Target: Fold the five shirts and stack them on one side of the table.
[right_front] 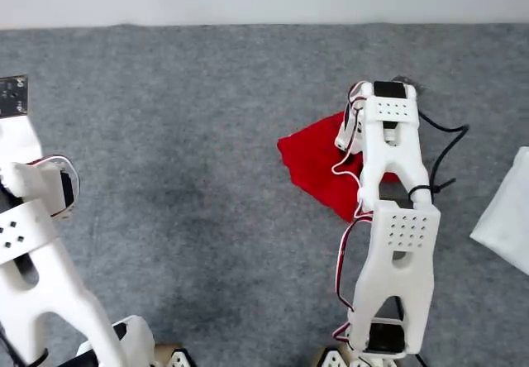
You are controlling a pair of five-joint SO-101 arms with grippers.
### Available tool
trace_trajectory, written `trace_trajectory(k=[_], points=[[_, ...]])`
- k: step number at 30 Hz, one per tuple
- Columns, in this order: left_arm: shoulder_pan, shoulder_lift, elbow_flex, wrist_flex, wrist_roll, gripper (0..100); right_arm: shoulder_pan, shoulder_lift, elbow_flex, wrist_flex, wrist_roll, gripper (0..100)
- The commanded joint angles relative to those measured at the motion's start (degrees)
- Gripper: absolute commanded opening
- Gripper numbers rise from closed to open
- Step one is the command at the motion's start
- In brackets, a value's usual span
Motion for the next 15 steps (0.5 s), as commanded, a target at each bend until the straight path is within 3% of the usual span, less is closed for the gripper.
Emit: trace_trajectory(k=[1,5,10,15], points=[[-0.4,-1.1,-0.1,0.8,-0.6,1,3.3,-1.1,0.5,1.8,2.2,1.0],[-0.4,-1.1,-0.1,0.8,-0.6,1,6.9,-6.5,0.5,5.0,11.0,1.0],[-0.4,-1.1,-0.1,0.8,-0.6,1,12.6,-12.6,0.5,8.1,16.4,1.0],[-0.4,-1.1,-0.1,0.8,-0.6,1,18.9,-17.0,0.5,9.0,28.4,1.0]])
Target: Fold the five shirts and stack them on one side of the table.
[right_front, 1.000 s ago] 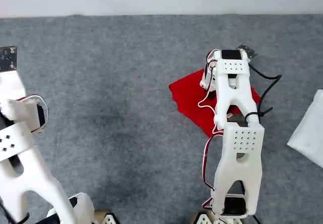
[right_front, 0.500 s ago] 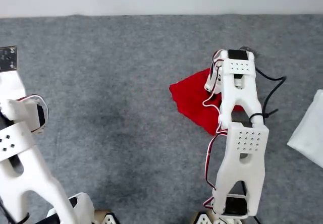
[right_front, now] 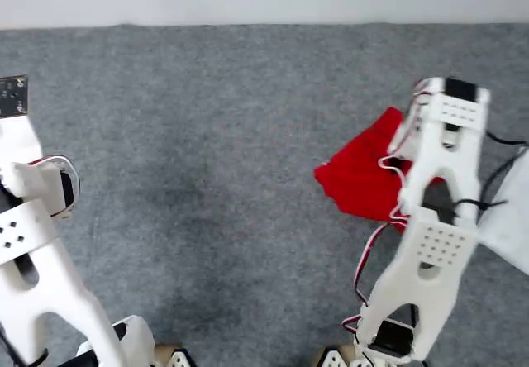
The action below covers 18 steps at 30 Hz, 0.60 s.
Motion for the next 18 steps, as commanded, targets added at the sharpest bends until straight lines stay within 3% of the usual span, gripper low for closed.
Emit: trace_trajectory(k=[1,10,18], points=[[-0.3,-1.1,-0.1,0.8,-0.6,1,5.1,-7.1,-0.5,0.8,8.5,1.0],[-0.2,-1.1,-0.1,0.9,-0.6,1,13.8,-12.6,-0.5,-1.6,31.5,1.0],[-0.2,-1.1,2.1,0.8,-0.6,1,20.8,-13.2,-0.5,-10.0,37.4,1.0]])
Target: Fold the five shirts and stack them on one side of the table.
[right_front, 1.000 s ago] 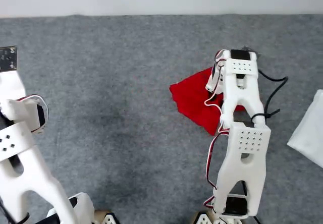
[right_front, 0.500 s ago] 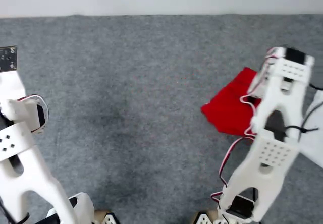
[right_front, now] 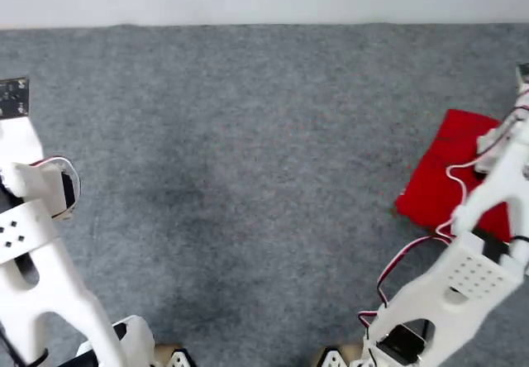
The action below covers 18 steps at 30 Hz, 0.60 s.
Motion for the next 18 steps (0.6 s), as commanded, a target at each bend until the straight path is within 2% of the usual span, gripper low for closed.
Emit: trace_trajectory(k=[1,18], points=[[-0.2,-1.1,0.7,0.7,-0.5,1,3.7,-4.3,-0.5,-4.2,1.6,1.0],[-0.2,-1.1,0.8,0.7,-0.5,1,12.8,-4.3,-0.5,-8.7,1.6,1.0]])
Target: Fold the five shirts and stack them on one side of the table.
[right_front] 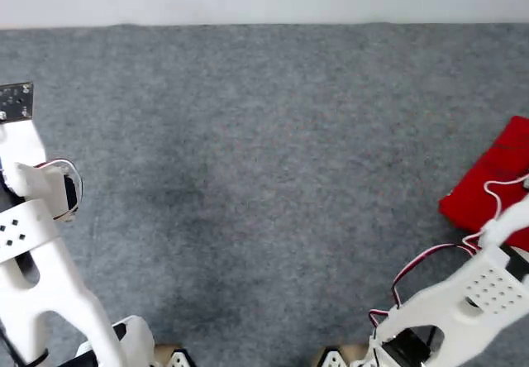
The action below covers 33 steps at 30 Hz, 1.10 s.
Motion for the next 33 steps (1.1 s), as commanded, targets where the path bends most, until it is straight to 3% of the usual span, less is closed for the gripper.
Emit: trace_trajectory(k=[1,14,25,31,33], points=[[-0.2,-1.1,-0.3,0.7,-0.5,1,2.6,-4.3,-0.5,-1.9,0.7,1.0],[-0.2,-1.1,-0.3,0.7,-0.5,1,7.5,-3.4,-4.0,-2.8,2.4,1.0],[-0.3,-1.1,-0.3,0.9,-0.5,1,8.2,9.3,-11.1,-6.4,3.6,2.2],[-0.3,-1.1,-0.3,0.9,-0.5,1,10.1,12.2,-20.7,-4.9,3.3,21.3],[-0.3,-1.1,-0.3,0.9,-0.5,1,10.5,12.1,-24.6,-3.6,3.3,23.2]])
